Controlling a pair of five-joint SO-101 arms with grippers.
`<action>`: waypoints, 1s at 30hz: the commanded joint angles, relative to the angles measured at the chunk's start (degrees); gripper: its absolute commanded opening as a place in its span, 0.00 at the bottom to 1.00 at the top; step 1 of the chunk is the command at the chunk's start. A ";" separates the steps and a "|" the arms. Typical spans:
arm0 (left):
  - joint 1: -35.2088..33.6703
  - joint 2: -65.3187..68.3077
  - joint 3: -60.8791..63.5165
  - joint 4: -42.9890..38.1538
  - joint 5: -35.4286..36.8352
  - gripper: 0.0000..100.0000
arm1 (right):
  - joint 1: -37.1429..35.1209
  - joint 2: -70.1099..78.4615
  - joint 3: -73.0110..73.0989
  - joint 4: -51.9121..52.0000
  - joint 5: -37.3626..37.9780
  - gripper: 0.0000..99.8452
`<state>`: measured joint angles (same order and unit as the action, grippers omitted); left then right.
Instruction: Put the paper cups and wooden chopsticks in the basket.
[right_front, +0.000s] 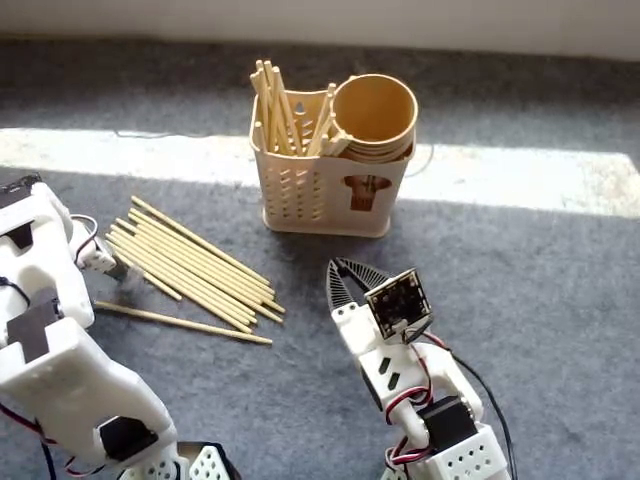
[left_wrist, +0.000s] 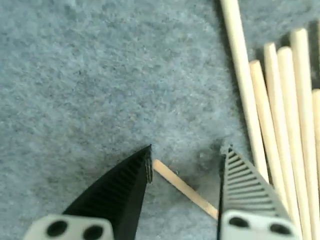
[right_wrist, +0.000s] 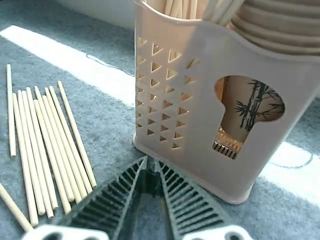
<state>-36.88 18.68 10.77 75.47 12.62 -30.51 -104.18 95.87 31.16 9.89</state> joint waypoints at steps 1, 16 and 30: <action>-0.31 -2.24 -2.24 3.69 -0.88 0.23 | -0.40 -0.48 5.23 0.13 -0.18 0.01; -2.24 -2.33 -6.11 9.58 -2.02 0.23 | -0.40 -0.48 5.23 0.13 -0.18 0.01; -2.07 -2.33 -9.45 13.63 -33.23 0.23 | -0.40 -0.48 5.23 0.13 -0.18 0.01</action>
<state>-38.81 18.77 3.38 88.57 -13.93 -30.51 -104.18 95.87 31.16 9.89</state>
